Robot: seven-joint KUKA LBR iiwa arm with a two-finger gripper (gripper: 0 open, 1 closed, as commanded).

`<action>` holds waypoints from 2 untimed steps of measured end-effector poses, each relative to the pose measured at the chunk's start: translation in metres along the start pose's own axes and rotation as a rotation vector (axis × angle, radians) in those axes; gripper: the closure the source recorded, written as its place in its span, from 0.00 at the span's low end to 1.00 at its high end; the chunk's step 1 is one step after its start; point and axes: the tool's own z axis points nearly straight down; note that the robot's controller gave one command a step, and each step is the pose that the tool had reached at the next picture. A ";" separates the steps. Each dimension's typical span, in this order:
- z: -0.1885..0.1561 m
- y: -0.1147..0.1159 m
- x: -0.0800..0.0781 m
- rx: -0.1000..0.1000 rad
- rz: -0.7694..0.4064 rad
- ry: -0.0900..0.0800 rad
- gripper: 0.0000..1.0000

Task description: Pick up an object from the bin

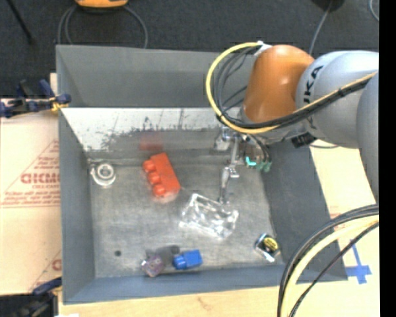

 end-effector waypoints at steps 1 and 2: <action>0.036 0.004 0.025 0.000 0.043 -0.015 0.00; 0.025 0.009 0.048 -0.001 0.267 -0.008 0.00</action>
Offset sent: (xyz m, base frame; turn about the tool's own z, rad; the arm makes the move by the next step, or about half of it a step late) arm -0.0454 0.0075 -0.0672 0.0555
